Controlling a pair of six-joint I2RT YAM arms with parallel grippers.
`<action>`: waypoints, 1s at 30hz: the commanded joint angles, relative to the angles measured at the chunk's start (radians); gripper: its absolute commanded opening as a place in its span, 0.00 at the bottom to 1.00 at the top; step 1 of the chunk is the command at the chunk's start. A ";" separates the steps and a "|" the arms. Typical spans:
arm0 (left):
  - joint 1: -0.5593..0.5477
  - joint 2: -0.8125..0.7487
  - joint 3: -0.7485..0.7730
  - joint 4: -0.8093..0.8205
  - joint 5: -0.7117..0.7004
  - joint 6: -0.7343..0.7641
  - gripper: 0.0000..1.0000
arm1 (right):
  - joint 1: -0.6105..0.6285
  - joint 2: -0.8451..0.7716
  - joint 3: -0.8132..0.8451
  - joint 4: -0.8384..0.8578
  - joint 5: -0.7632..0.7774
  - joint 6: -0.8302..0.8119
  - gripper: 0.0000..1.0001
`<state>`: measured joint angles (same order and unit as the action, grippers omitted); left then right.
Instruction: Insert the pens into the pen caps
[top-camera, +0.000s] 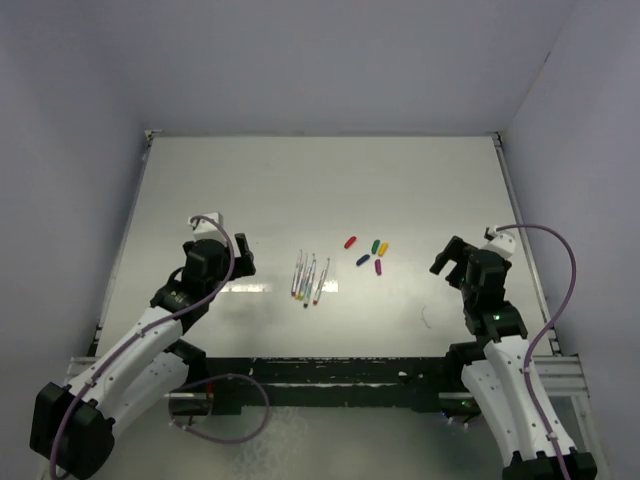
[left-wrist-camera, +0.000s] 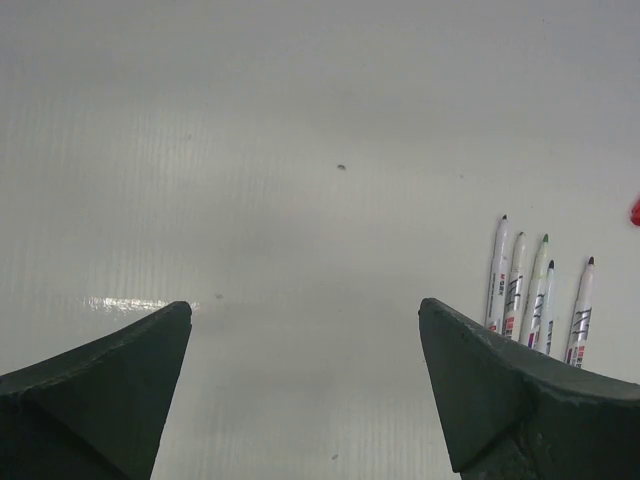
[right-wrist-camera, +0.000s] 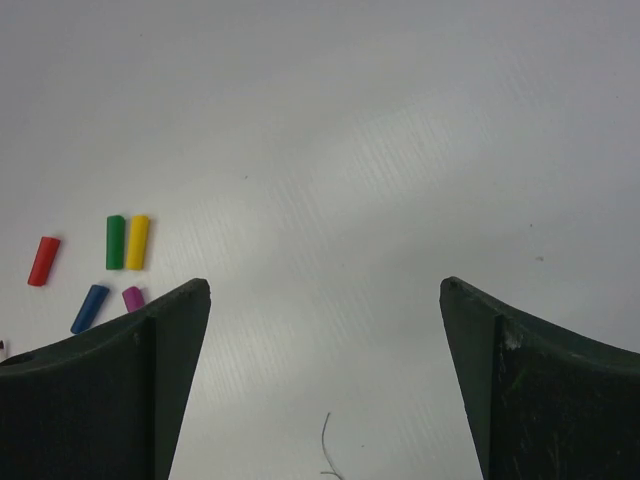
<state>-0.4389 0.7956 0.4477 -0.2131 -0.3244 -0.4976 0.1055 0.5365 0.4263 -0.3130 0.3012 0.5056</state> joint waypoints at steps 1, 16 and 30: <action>0.003 -0.009 0.037 0.009 0.001 -0.010 0.99 | 0.002 0.001 0.036 0.006 0.013 -0.004 1.00; 0.003 0.024 0.057 0.075 0.091 0.027 0.99 | 0.001 0.011 0.042 -0.001 0.010 -0.004 1.00; -0.002 0.170 0.181 0.002 0.333 0.054 0.99 | 0.002 0.021 0.041 0.036 -0.045 -0.026 1.00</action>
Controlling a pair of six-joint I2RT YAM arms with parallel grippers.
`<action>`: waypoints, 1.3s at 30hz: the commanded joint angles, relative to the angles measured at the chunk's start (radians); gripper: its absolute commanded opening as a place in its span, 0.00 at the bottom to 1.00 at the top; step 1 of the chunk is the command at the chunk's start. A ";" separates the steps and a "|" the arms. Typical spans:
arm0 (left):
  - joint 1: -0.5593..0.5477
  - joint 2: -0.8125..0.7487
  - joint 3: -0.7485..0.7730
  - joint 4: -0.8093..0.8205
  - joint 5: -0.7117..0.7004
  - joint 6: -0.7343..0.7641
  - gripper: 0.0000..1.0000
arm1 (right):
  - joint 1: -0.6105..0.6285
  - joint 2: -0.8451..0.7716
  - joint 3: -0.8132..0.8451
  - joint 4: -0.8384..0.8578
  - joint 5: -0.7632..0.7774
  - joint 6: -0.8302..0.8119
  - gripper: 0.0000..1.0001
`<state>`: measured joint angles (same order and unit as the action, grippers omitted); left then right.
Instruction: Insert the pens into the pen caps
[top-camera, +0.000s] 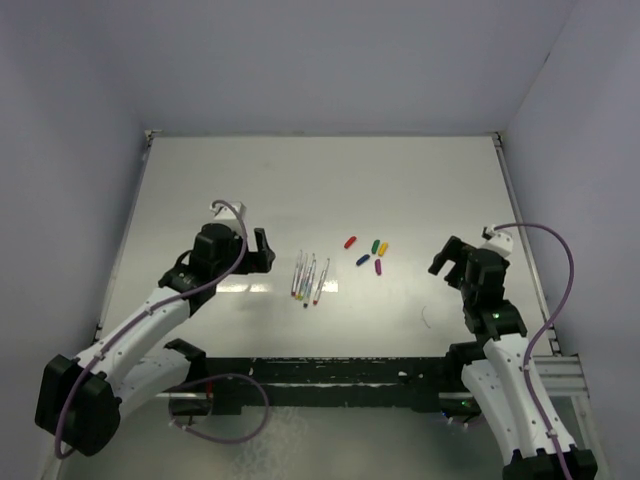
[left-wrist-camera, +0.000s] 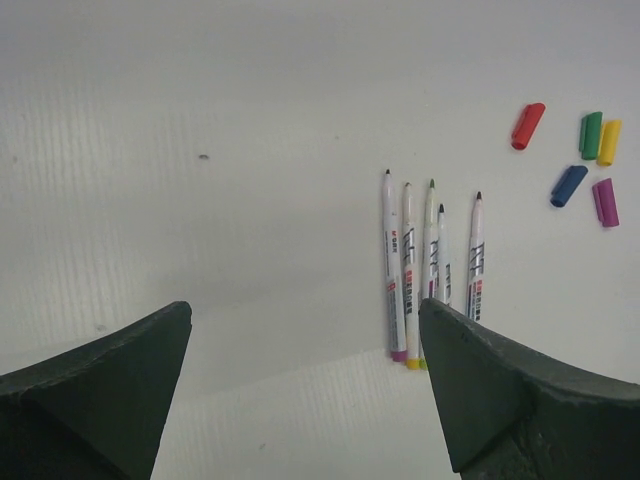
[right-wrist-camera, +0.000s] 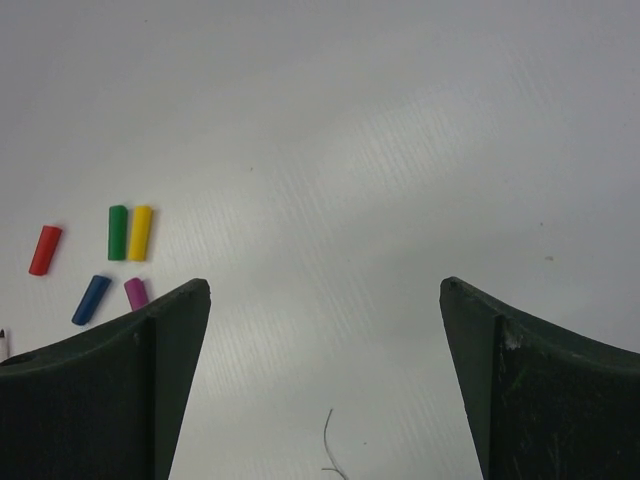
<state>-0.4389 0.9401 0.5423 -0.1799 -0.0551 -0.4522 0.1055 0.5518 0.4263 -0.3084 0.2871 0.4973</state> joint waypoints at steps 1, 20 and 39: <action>-0.005 0.030 0.101 -0.052 0.064 0.006 0.99 | 0.002 0.004 0.041 0.033 -0.041 -0.021 1.00; -0.185 0.102 0.125 0.038 0.039 -0.008 0.99 | 0.000 -0.008 0.018 0.078 -0.143 0.157 1.00; -0.198 0.148 0.143 0.022 -0.043 -0.004 0.97 | 0.000 0.031 0.006 0.077 -0.223 0.124 1.00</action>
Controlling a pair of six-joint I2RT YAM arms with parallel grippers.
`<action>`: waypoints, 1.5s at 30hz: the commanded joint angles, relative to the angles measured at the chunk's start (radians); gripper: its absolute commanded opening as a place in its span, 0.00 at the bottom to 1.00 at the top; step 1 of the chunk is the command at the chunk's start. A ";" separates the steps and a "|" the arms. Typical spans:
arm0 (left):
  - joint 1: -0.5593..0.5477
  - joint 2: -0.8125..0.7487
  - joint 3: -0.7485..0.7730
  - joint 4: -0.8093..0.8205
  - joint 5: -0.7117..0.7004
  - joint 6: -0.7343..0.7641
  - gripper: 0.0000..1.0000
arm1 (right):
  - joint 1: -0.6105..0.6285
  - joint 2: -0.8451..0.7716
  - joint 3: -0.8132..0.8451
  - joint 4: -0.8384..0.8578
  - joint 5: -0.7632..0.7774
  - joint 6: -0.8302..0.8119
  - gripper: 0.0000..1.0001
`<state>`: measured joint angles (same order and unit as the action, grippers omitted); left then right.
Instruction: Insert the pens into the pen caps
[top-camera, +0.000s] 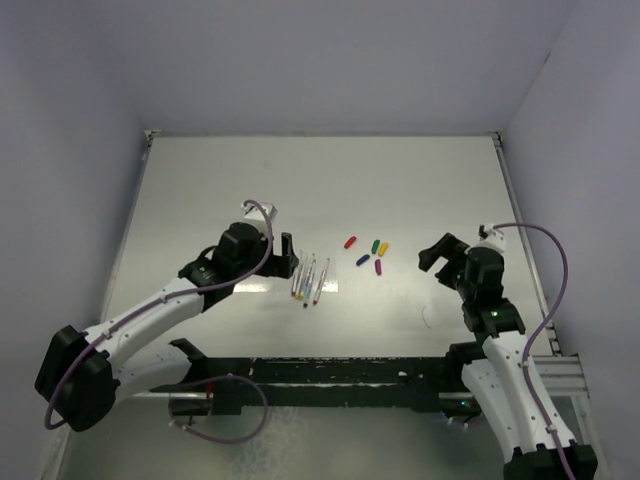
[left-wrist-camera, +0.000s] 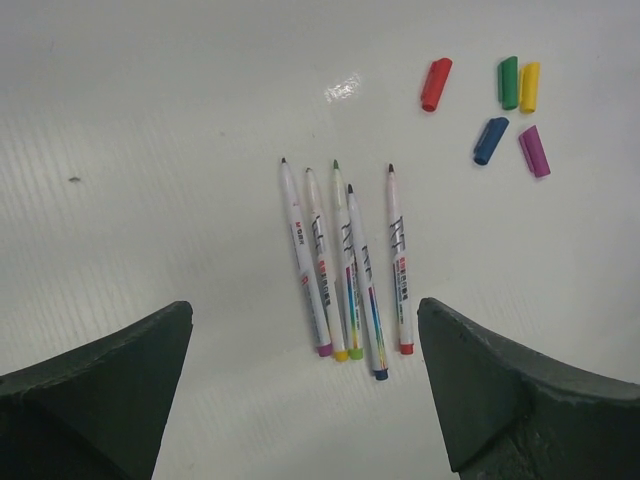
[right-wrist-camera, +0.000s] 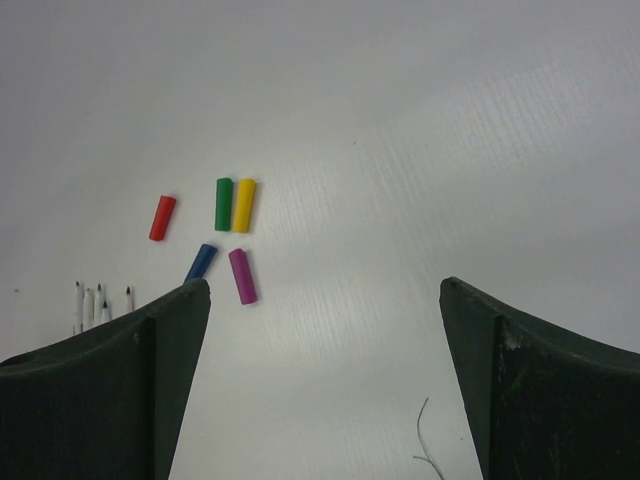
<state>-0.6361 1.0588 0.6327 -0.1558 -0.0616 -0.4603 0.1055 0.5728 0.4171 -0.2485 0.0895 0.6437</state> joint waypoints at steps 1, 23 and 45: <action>-0.001 0.043 0.058 -0.002 -0.033 0.003 0.96 | 0.000 0.015 0.018 0.020 -0.023 -0.029 1.00; -0.001 0.337 0.245 -0.129 0.017 0.038 0.16 | 0.000 -0.010 0.015 0.021 -0.056 -0.045 1.00; -0.001 0.478 0.321 -0.179 0.005 0.006 0.41 | 0.000 -0.011 -0.004 0.035 -0.037 -0.054 1.00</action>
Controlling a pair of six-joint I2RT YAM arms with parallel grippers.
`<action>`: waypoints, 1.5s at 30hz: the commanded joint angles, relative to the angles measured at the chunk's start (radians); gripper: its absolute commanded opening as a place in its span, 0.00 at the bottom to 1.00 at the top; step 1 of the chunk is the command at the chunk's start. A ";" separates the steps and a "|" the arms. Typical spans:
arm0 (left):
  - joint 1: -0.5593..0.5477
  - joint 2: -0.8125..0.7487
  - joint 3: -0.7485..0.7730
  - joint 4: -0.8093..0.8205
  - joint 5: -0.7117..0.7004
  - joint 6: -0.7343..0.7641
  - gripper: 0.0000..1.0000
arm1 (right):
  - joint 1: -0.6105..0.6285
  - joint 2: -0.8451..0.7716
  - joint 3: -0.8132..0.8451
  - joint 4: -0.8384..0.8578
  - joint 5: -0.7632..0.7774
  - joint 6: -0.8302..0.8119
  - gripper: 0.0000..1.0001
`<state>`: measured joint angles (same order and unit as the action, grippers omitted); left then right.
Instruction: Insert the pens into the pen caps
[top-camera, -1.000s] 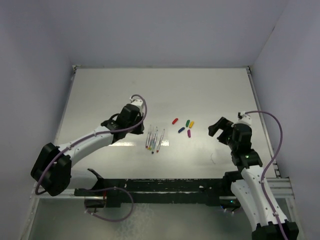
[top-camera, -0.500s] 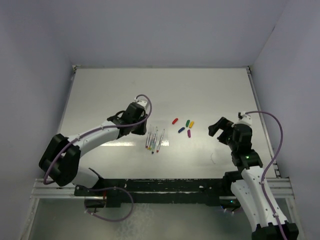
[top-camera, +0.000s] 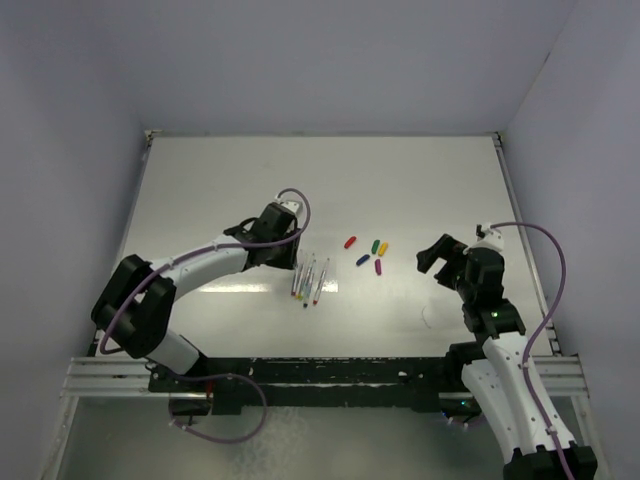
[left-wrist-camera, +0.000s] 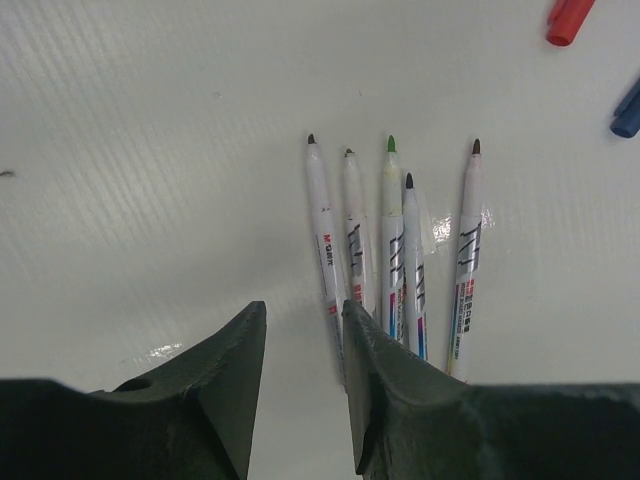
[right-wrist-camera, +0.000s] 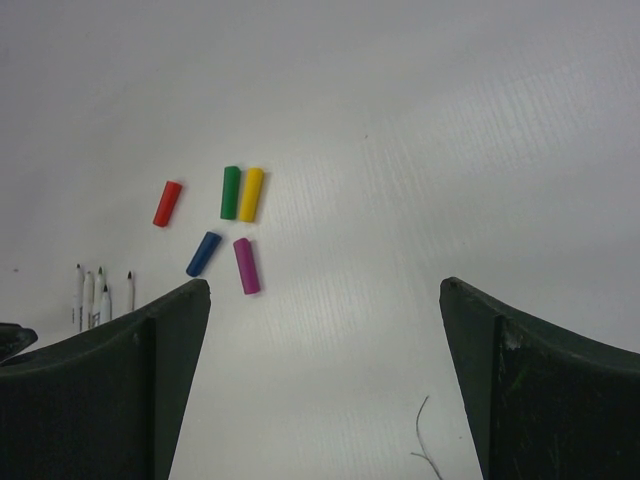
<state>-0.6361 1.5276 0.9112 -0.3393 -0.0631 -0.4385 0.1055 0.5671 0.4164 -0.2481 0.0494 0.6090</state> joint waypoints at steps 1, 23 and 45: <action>-0.002 0.012 0.044 0.004 0.005 -0.015 0.41 | 0.000 -0.005 -0.005 0.036 0.004 -0.019 1.00; -0.043 0.121 0.085 -0.001 -0.042 -0.023 0.41 | 0.000 -0.018 -0.015 0.018 0.007 -0.017 1.00; -0.072 0.195 0.115 -0.107 -0.157 -0.026 0.42 | 0.000 -0.021 -0.009 0.016 0.015 -0.020 1.00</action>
<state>-0.6987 1.7096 0.9913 -0.4026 -0.1658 -0.4530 0.1055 0.5537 0.4030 -0.2462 0.0532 0.6044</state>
